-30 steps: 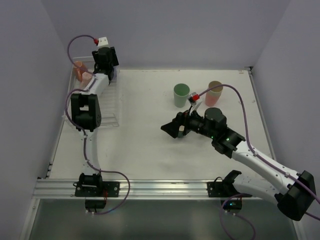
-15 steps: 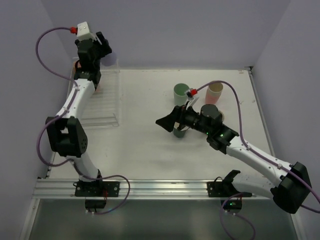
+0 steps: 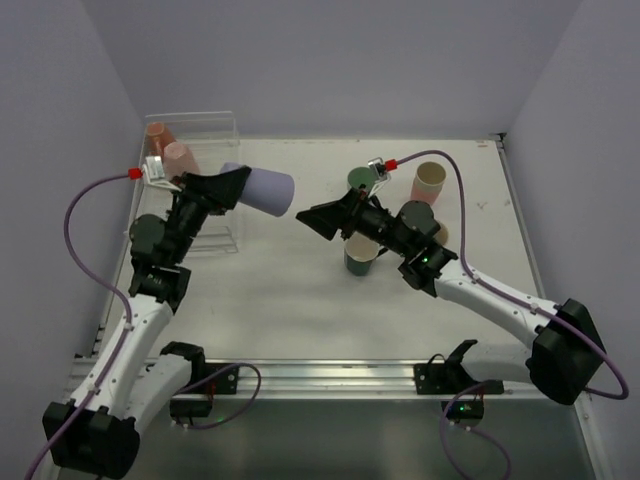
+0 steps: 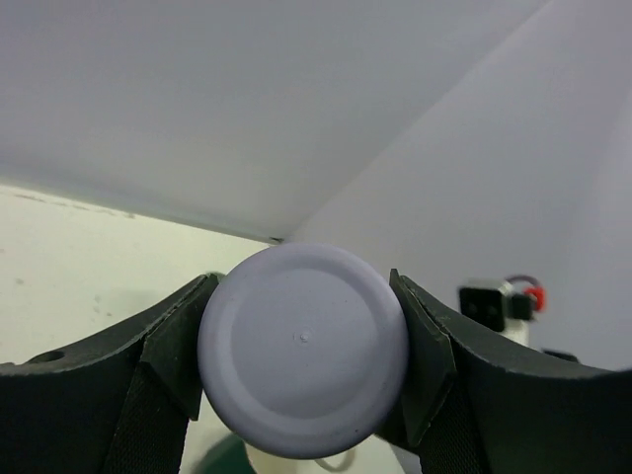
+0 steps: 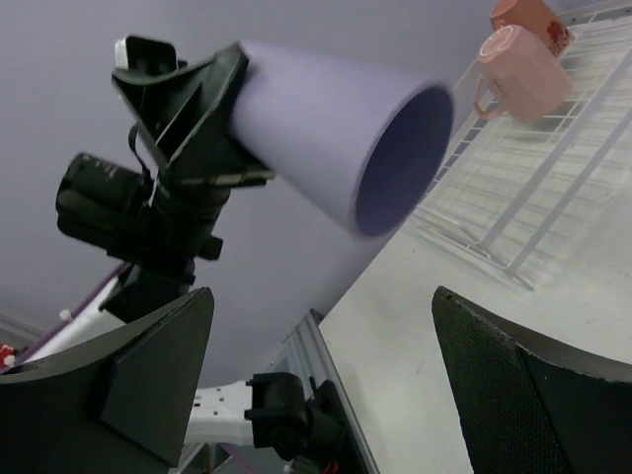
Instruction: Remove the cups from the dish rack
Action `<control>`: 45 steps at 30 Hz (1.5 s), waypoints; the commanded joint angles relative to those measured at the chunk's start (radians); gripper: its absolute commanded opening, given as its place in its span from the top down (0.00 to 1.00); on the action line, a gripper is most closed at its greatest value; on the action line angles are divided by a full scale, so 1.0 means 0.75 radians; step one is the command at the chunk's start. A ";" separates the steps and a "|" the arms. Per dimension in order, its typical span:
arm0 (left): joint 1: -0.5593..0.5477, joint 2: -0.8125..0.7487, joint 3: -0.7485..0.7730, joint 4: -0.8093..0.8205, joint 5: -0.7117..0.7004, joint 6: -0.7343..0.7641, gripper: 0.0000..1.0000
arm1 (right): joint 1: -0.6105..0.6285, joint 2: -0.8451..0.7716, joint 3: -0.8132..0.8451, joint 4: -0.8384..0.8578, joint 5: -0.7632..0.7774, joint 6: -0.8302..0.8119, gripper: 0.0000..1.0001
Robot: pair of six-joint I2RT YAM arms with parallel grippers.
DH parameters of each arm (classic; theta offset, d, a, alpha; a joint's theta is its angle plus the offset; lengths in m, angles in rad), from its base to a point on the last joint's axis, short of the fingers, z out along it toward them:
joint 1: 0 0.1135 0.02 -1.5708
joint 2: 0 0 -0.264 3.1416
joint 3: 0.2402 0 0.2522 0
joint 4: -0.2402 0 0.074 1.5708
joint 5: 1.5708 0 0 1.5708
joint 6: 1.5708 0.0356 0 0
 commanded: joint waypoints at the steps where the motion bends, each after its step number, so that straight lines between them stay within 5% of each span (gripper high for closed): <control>1: -0.050 -0.209 -0.127 0.195 0.107 -0.199 0.82 | 0.018 0.050 0.064 0.179 -0.103 0.036 0.06; 6: -0.062 -0.374 -0.270 0.248 0.144 -0.279 0.82 | 0.049 0.064 0.007 0.290 -0.097 0.130 0.07; 16: -0.083 -0.353 -0.370 0.369 0.164 -0.312 0.82 | 0.129 0.121 0.109 0.355 -0.278 0.113 0.19; 18: -0.097 -0.329 -0.378 0.395 0.174 -0.322 0.82 | 0.129 0.130 0.101 0.400 -0.259 0.154 0.30; 20: -0.107 -0.323 -0.380 0.404 0.176 -0.320 0.78 | 0.129 0.136 0.101 0.435 -0.245 0.167 0.59; 21: -0.111 -0.325 -0.389 0.404 0.172 -0.316 0.75 | 0.129 0.134 0.099 0.437 -0.231 0.173 0.70; 23: -0.111 -0.339 -0.395 0.400 0.168 -0.294 0.54 | 0.129 0.119 0.079 0.457 -0.184 0.179 0.88; 24: -0.111 -0.355 -0.389 0.363 0.168 -0.275 0.31 | 0.129 0.113 0.071 0.441 -0.165 0.169 0.99; 26: -0.111 -0.374 -0.320 0.257 0.166 -0.168 0.12 | 0.127 0.079 0.083 0.362 -0.126 0.085 1.00; 27: -0.111 -0.396 -0.279 0.082 0.164 -0.108 0.00 | 0.125 0.062 0.107 0.284 -0.124 0.032 1.00; 33: -0.111 -0.459 0.047 -0.709 0.062 0.463 0.00 | 0.096 0.045 0.530 -0.867 0.207 -0.559 1.00; 36: -0.111 -0.474 0.102 -0.941 0.023 0.643 0.00 | 0.013 0.141 0.800 -1.180 0.368 -0.796 1.00; 40: -0.111 -0.509 0.070 -1.081 0.009 0.770 0.00 | -0.135 0.279 1.186 -1.675 0.504 -0.991 1.00; 45: -0.111 -0.529 -0.016 -1.124 -0.032 0.809 0.00 | -0.278 0.516 1.492 -2.011 0.591 -1.163 1.00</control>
